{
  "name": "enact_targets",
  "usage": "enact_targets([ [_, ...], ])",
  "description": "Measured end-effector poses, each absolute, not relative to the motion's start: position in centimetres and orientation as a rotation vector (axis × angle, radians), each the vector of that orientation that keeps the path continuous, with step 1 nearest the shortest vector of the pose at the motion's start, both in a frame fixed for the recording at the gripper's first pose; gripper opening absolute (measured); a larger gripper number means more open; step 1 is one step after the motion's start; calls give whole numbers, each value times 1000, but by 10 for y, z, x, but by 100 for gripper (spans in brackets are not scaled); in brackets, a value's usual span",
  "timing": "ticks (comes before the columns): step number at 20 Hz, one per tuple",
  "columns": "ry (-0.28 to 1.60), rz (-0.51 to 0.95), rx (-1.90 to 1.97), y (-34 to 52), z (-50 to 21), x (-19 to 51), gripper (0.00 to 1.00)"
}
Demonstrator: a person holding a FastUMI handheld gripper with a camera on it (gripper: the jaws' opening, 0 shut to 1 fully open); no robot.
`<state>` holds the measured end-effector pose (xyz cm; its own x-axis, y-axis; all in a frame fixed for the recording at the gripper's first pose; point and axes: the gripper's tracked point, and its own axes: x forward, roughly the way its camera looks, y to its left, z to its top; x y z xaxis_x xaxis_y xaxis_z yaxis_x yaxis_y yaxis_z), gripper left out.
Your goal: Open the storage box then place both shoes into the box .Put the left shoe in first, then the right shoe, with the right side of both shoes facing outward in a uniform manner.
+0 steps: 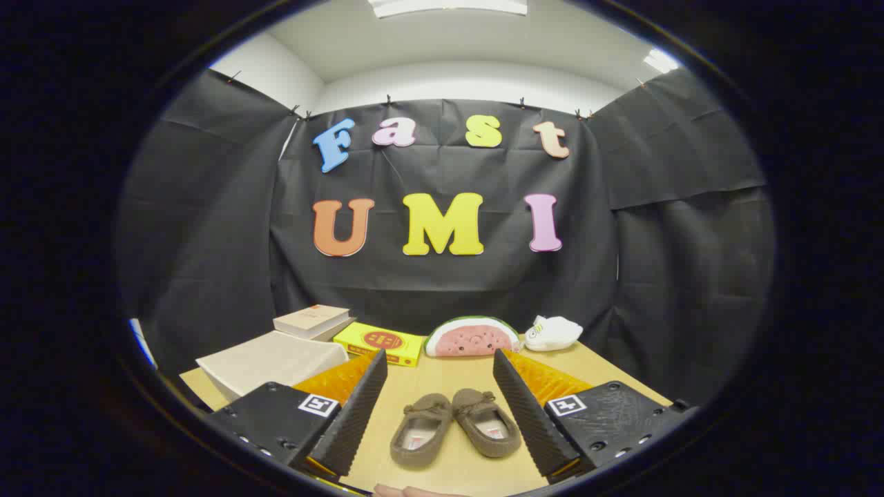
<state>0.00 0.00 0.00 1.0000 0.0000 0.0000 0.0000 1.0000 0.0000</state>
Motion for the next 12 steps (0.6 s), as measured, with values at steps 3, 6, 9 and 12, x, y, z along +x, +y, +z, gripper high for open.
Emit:
enact_targets([
  [3,4,-11,6,-6,-4,0,94],
  [6,3,-18,2,-10,-7,1,94],
  [9,3,-32,-2,-15,-12,2,94],
  [12,17,-27,10,-16,-19,6,94],
])
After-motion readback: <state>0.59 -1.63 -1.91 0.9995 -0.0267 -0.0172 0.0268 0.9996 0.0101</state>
